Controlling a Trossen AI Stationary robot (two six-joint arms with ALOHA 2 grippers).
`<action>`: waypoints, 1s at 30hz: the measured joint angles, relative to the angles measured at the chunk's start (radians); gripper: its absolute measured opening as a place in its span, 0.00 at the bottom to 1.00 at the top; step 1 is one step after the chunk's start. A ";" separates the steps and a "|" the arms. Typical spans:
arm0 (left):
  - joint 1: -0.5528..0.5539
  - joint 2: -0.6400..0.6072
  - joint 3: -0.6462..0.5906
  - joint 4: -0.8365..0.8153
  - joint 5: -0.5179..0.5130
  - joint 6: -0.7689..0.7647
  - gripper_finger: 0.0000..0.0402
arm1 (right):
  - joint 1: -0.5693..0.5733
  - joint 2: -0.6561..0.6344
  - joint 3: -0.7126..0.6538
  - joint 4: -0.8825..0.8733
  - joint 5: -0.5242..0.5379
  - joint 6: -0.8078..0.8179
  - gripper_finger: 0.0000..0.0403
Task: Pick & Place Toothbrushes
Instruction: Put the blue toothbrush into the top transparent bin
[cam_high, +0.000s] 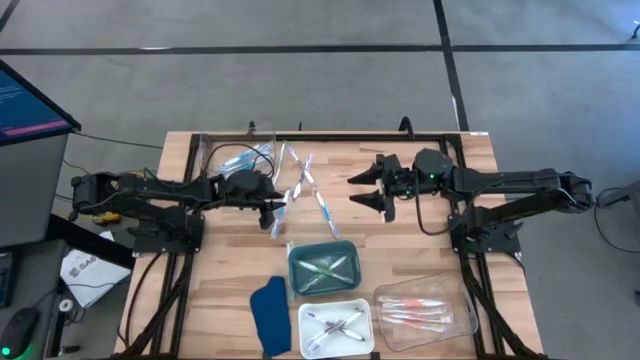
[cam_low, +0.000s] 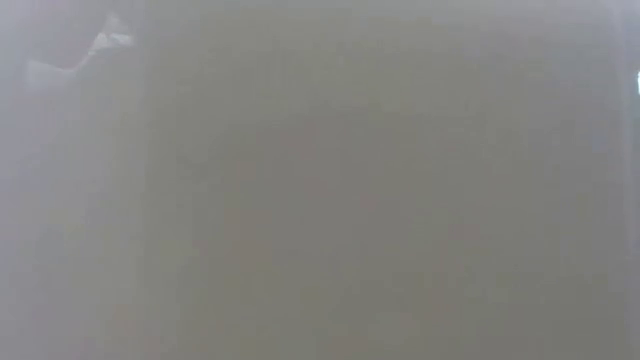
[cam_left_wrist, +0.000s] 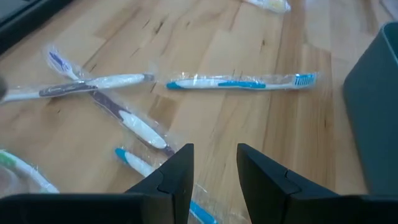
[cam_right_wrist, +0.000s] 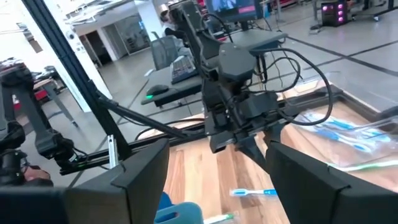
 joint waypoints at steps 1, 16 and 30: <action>0.000 0.000 0.003 -0.009 0.000 0.000 0.29 | 0.000 0.000 0.000 0.000 0.000 0.000 0.65; 0.000 0.000 0.003 -0.106 -0.101 0.116 0.29 | 0.004 0.000 0.000 -0.010 0.000 0.000 0.65; -0.078 0.203 0.004 0.091 -0.073 0.564 0.29 | 0.004 0.001 0.000 -0.010 0.000 -0.015 0.65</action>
